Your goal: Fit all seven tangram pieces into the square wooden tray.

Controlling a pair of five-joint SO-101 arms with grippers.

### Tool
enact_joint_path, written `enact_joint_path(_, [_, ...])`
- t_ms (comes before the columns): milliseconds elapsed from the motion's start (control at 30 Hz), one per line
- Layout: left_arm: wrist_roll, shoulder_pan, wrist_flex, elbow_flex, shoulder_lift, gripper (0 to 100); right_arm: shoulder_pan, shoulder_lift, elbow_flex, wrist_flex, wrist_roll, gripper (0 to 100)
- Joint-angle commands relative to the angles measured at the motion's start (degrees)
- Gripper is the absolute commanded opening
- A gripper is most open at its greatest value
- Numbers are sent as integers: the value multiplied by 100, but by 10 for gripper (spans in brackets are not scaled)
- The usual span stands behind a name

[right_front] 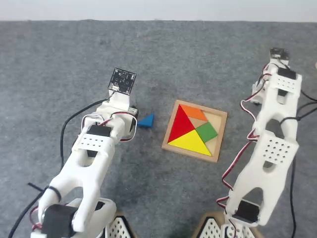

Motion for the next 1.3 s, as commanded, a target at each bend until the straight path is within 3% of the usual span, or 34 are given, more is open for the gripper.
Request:
enact_joint_path(0, [-53, 26, -132, -31, -246, 106, -189, 13, -404, 84, -62, 284])
enact_joint_path(633, [-53, 26, -132, -31, -255, 106, 48, 330, -466, 295, -563, 278])
enact_joint_path(833, [-53, 18, -132, -31, -255, 106, 57, 330, -466, 365, -545, 134])
enact_joint_path(1033, [-53, 9, -132, -31, -255, 106, 57, 277, -466, 418, -536, 151])
enact_joint_path(1267, [-53, 0, -141, -31, -255, 106, 66, 136, -1284, 1253, -229, 151])
